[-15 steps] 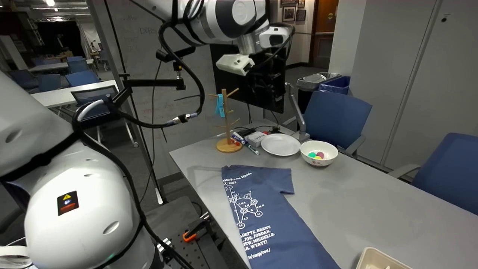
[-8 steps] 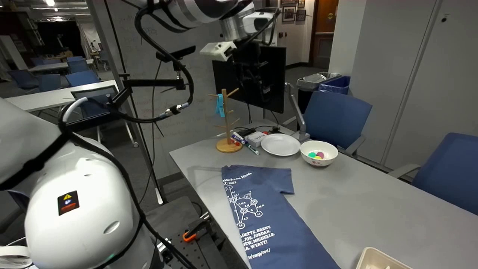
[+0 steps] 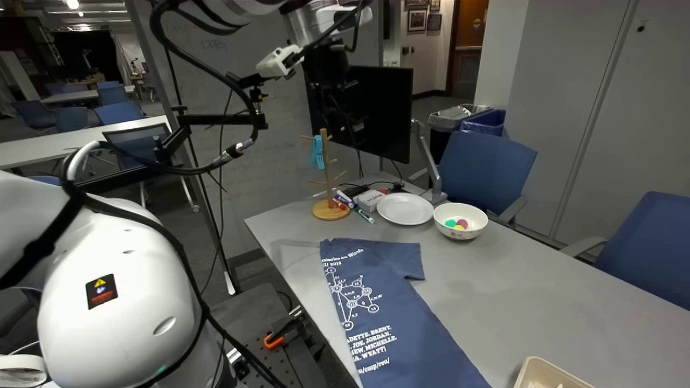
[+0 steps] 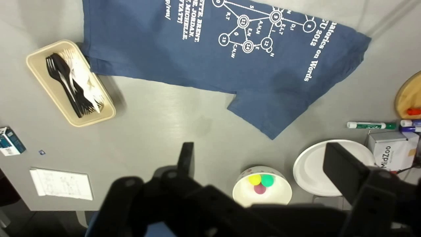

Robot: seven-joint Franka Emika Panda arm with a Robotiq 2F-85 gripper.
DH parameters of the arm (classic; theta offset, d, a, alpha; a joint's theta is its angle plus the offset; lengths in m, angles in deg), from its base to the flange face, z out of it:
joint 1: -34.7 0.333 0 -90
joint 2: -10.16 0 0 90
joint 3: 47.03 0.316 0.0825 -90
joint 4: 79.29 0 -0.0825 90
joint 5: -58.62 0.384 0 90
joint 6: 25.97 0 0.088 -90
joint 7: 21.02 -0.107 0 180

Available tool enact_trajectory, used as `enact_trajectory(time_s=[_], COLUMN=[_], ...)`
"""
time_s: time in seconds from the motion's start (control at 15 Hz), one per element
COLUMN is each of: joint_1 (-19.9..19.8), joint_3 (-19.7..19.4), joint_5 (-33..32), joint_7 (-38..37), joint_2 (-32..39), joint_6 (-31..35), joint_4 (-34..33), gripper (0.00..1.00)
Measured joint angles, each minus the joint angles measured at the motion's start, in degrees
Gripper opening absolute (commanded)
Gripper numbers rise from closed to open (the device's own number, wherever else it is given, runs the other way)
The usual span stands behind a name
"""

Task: Unfold the shirt on the table.

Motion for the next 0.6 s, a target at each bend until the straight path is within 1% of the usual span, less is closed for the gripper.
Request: enact_trajectory(time_s=[0.6], joint_1=[0.0], joint_3=[0.0], joint_5=[0.0], joint_7=[0.0], joint_2=[-0.1], joint_6=[0.0], joint_4=[0.5], gripper=[1.0])
